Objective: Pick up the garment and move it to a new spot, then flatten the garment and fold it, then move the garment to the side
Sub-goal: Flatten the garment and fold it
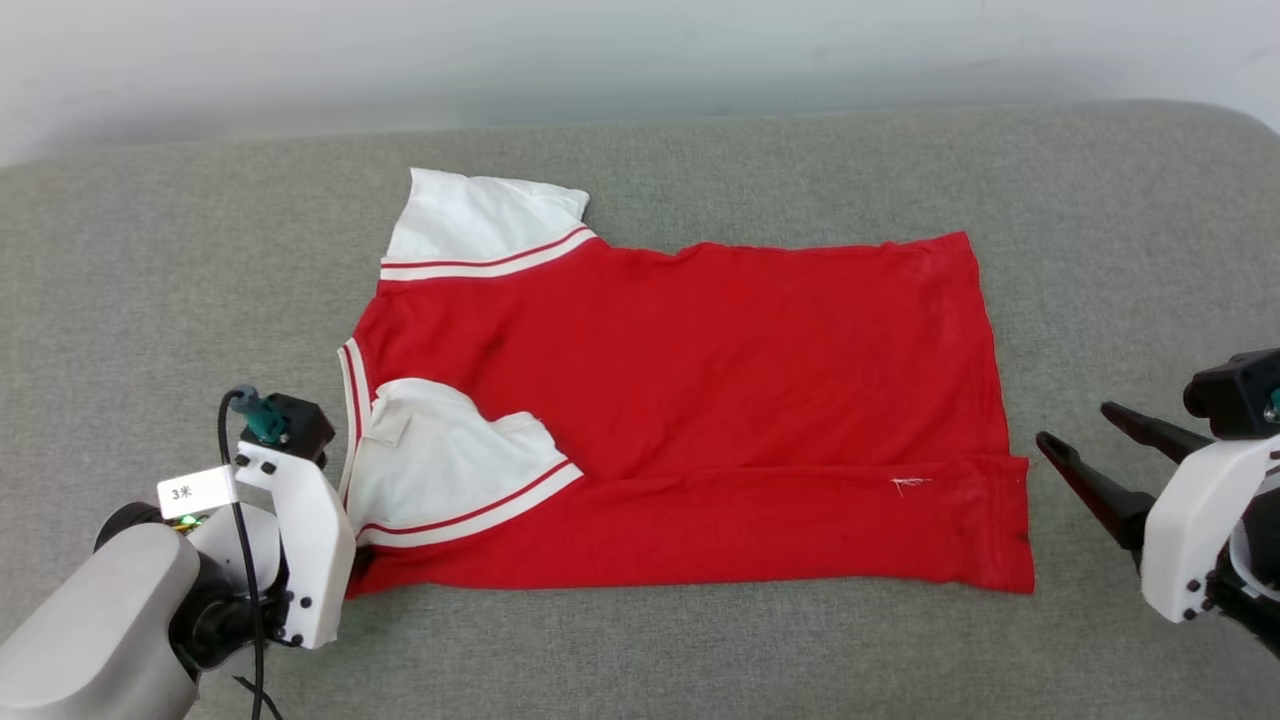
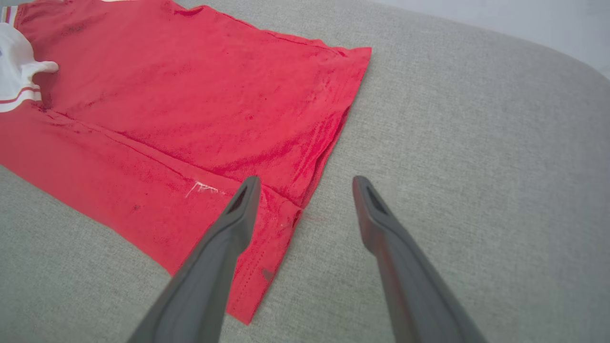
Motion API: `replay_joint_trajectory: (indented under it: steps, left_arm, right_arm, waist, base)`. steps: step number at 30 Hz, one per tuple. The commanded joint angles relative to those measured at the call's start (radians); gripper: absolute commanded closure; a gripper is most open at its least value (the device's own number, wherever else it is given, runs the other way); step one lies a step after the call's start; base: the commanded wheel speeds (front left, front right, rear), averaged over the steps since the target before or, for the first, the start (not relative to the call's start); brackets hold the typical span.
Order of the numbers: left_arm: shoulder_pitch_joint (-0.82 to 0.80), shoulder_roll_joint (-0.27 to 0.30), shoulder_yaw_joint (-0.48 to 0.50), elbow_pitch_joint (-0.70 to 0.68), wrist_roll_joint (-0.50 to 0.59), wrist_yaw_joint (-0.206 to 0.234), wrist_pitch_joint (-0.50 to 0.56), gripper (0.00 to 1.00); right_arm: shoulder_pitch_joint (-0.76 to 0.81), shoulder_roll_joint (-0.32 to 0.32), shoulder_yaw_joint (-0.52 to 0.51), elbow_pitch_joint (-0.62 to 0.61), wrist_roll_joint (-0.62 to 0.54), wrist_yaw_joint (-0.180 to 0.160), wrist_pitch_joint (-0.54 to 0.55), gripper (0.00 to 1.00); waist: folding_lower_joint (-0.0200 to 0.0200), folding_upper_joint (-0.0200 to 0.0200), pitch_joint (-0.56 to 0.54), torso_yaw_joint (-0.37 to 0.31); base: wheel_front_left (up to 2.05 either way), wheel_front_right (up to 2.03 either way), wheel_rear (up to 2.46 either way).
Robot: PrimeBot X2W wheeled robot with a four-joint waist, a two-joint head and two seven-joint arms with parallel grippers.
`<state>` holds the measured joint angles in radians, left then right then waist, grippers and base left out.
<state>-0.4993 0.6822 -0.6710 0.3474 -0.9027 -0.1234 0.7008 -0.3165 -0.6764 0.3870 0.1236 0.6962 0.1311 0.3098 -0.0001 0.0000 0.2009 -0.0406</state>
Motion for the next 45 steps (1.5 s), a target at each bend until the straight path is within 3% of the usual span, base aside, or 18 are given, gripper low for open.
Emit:
replay_joint_trajectory:
  steps: [1, 8, 14, 18, 28, 29, 33, 36, 45]
  left_arm:
    - [0.013, -0.008, -0.008, -0.005, -0.006, -0.006, -0.004, 1.0]
    - [0.019, 0.016, -0.019, -0.076, -0.002, -0.005, -0.039, 1.0]
    - [-0.006, 0.013, -0.031, -0.114, 0.014, -0.006, -0.044, 1.0]
    - [-0.033, 0.0, -0.038, -0.128, 0.029, -0.005, -0.046, 1.0]
    - [-0.057, -0.015, -0.054, -0.115, 0.041, -0.006, -0.072, 1.0]
    - [-0.043, -0.011, -0.053, -0.105, 0.035, -0.006, -0.082, 1.0]
    - [-0.02, -0.003, -0.054, -0.093, 0.023, -0.005, -0.097, 1.0]
    - [0.016, 0.025, -0.045, -0.112, 0.006, -0.004, -0.116, 1.0]
    - [0.141, 0.097, -0.028, -0.23, -0.036, 0.047, -0.127, 1.0]
  right_arm:
    - [-0.008, -0.009, -0.001, -0.007, 0.006, -0.001, 0.019, 0.0]
    - [0.012, -0.088, 0.022, -0.076, 0.077, -0.001, 0.282, 0.0]
    - [-0.011, -0.063, 0.044, -0.061, 0.086, -0.001, 0.426, 0.0]
    - [-0.028, -0.024, 0.072, -0.018, 0.073, -0.001, 0.455, 0.0]
    - [-0.007, 0.061, 0.206, 0.128, 0.067, 0.001, 0.412, 0.0]
    - [-0.022, 0.066, 0.221, 0.138, 0.079, 0.001, 0.359, 1.0]
    - [-0.038, 0.037, 0.219, 0.139, 0.1, 0.001, 0.297, 1.0]
    - [-0.027, -0.019, 0.2, 0.081, 0.121, -0.001, 0.224, 1.0]
    - [0.104, -0.107, 0.118, -0.055, 0.15, -0.001, 0.208, 1.0]
  waist:
    - [0.0001, 0.0, -0.013, 0.008]
    - [0.0001, 0.0, -0.031, 0.027]
    - [0.0001, 0.0, -0.008, 0.047]
    - [0.0001, 0.0, 0.026, 0.064]
    - [0.0001, 0.0, 0.072, 0.078]
    - [0.0001, 0.0, 0.063, 0.07]
    - [0.0001, 0.0, 0.029, 0.059]
    - [0.0001, 0.0, -0.033, 0.049]
    - [0.0001, 0.0, -0.095, 0.038]
  base:
    - [0.0, 0.0, 0.0]
    - [0.0, 0.0, 0.0]
    - [0.0, 0.0, 0.0]
    - [0.0, 0.0, 0.0]
    - [0.0, 0.0, 0.0]
    - [0.0, 0.0, 0.0]
    - [0.0, 0.0, 0.0]
    - [0.0, 0.0, 0.0]
    - [0.0, 0.0, 0.0]
